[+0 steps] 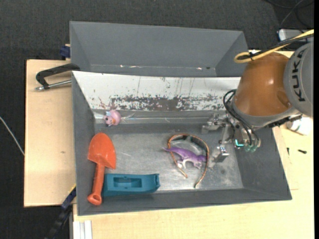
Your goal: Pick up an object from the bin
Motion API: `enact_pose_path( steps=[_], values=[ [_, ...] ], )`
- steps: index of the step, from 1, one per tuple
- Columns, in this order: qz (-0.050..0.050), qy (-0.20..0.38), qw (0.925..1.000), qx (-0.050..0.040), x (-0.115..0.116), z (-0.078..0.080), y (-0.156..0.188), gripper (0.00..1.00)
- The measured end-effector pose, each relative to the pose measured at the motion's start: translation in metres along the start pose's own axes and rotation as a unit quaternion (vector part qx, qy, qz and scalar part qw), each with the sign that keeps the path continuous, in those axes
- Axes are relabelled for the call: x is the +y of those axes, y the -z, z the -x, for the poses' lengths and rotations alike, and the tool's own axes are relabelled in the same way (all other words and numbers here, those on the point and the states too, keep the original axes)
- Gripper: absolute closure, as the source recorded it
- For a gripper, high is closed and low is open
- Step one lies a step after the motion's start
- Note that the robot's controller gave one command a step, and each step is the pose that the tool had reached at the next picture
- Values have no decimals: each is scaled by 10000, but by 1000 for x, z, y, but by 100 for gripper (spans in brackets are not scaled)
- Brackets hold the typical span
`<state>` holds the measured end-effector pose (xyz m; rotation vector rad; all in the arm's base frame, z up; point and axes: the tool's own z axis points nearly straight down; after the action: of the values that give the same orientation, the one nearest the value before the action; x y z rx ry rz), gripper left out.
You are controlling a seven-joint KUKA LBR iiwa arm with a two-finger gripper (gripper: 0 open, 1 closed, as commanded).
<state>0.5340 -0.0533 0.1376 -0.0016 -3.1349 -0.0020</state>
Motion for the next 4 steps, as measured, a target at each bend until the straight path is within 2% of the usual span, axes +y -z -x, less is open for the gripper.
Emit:
enact_pose_path(
  steps=[1, 2, 3, 4],
  values=[
    [-4, 4, 10000, -39, 0, 2, 4, 0],
    [7, -1266, 9919, -32, 48, -3, -21, 100],
    [5, -1268, 9919, -33, 48, -3, -21, 100],
    [-2, -588, 9982, -65, 27, 27, 97, 100]
  ],
)
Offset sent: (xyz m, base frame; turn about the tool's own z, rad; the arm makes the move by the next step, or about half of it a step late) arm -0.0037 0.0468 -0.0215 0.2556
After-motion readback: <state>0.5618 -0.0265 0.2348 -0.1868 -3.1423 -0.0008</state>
